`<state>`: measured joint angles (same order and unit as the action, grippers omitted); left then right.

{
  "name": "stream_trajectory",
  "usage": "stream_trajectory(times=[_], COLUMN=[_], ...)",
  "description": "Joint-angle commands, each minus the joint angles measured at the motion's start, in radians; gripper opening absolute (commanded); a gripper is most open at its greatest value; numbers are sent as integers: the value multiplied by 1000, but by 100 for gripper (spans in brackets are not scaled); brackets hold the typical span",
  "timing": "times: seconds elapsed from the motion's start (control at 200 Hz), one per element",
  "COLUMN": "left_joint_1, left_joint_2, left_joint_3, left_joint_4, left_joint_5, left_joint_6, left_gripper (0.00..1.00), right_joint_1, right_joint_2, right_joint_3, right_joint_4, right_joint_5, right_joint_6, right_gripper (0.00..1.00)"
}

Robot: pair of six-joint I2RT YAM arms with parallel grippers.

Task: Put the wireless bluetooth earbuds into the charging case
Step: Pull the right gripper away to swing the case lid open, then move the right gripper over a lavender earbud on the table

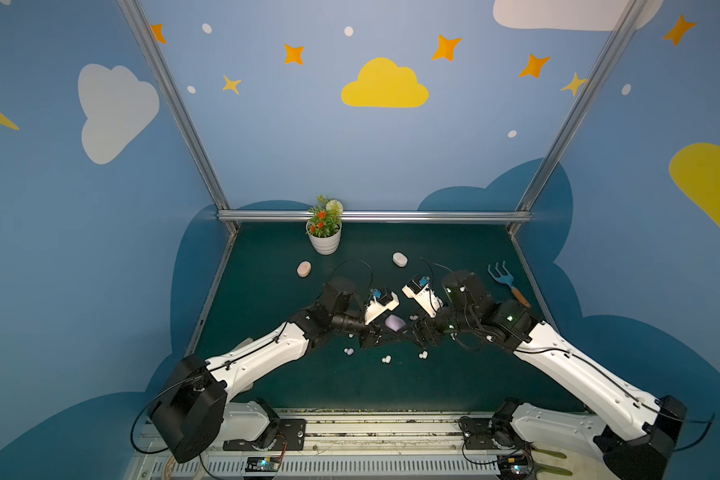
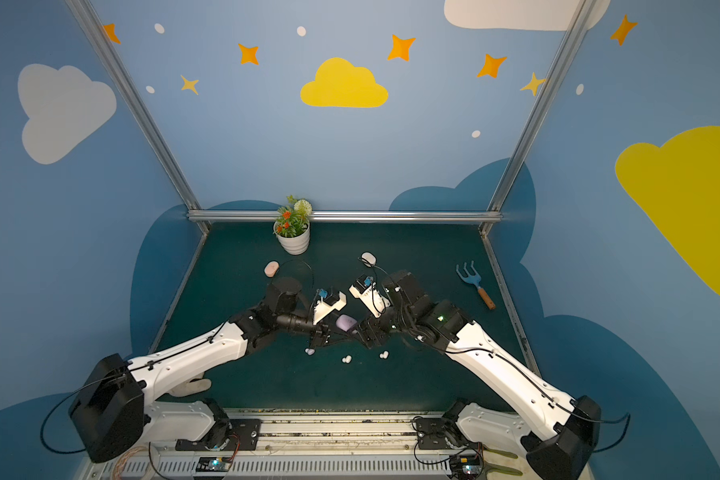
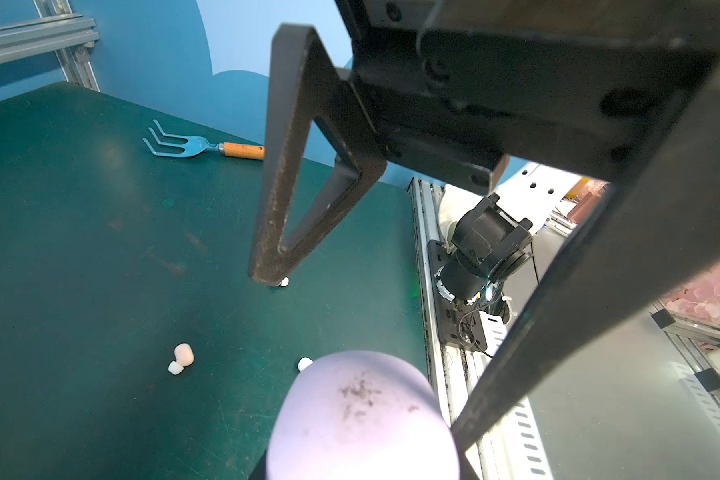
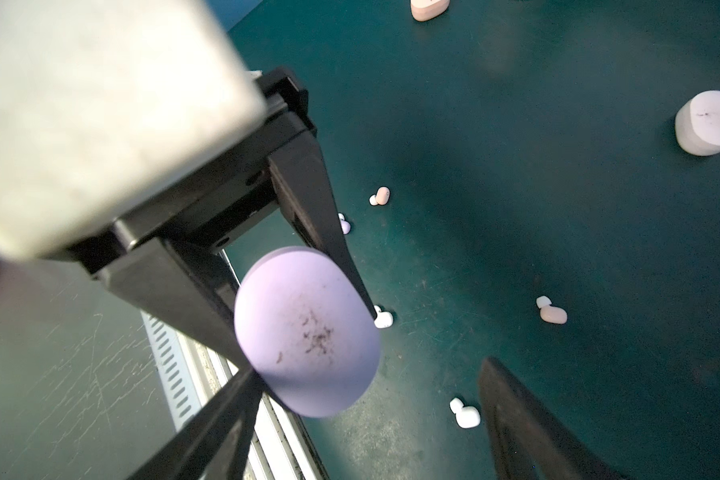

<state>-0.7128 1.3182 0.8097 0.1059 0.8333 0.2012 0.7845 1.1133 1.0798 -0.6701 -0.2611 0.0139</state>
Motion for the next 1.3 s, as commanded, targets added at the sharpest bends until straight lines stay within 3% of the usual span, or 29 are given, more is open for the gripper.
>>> stream_trajectory(times=[0.0, 0.28, 0.536, 1.011, 1.297], left_joint_1=[1, -4, -16, -14, 47], left_joint_2=[-32, -44, -51, -54, -70], left_joint_3=[20, 17, 17, -4, -34], left_joint_4=[0, -4, -12, 26, 60], left_joint_5=[35, 44, 44, -11, -36], left_joint_6=[10, 16, 28, -12, -72], left_gripper=[24, 24, 24, 22, 22], right_joint_1=[-1, -14, -63, -88, -137], right_joint_2=[0, 8, 32, 32, -16], right_joint_3=[15, 30, 59, 90, 97], right_joint_4=[12, 9, -3, -33, -125], right_joint_5=[45, 172, 201, 123, 73], right_joint_6=[-8, 55, 105, 139, 264], right_gripper=[80, 79, 78, 80, 83])
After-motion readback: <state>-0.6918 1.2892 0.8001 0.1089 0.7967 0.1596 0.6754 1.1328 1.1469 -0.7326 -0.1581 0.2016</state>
